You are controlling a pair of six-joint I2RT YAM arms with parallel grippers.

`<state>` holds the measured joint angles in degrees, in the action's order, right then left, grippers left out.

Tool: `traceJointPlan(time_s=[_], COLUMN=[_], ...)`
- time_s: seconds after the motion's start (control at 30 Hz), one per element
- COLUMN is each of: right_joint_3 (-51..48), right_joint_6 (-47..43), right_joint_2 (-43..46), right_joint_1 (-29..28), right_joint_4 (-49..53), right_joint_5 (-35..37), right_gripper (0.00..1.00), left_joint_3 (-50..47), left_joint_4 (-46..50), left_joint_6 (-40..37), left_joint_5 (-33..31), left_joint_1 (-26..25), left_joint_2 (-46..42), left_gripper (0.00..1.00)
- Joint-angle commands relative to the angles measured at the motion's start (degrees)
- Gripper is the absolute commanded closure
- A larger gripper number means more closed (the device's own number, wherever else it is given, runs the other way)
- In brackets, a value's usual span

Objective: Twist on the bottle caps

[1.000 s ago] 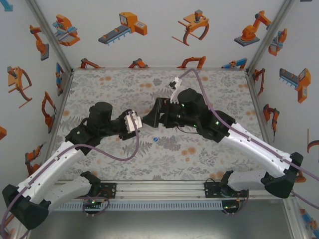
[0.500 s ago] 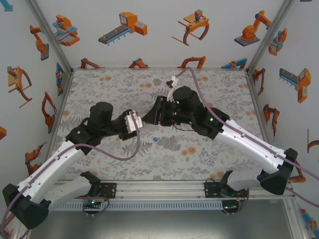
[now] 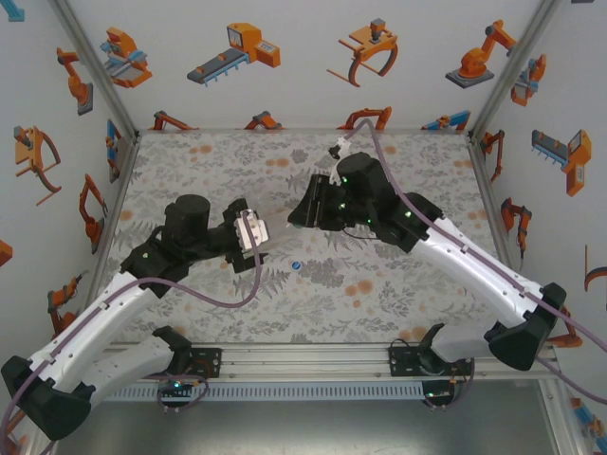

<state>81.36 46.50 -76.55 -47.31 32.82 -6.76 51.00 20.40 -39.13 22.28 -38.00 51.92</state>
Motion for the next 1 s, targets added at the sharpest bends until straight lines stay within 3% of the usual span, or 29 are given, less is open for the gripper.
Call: traceJointPlan(time_s=[0.0, 0.23, 0.6, 0.97], right_joint_3=[3.3, 11.0, 27.3, 33.3], right_joint_6=[-7.3, -21.1, -29.6, -30.0], right_joint_2=[-1.8, -9.8, -27.7, -38.4], right_joint_1=[4.2, 12.1, 21.0, 27.1], right_joint_4=[8.8, 18.6, 25.1, 23.3], right_joint_5=[0.7, 9.1, 16.1, 11.5], right_gripper=[0.75, 0.75, 0.75, 0.75], left_joint_3=[-0.1, -0.2, -0.3, -0.5], left_joint_4=[-2.0, -3.9, -5.0, -5.0], left_joint_6=[1.5, 3.9, 5.3, 4.9], left_joint_5=[0.5, -0.8, -0.9, -0.6], left_joint_1=[-0.1, 0.2, 1.0, 1.0], left_joint_2=[-1.0, -1.2, -0.8, -0.9], left_gripper=[0.21, 0.20, 0.20, 0.20])
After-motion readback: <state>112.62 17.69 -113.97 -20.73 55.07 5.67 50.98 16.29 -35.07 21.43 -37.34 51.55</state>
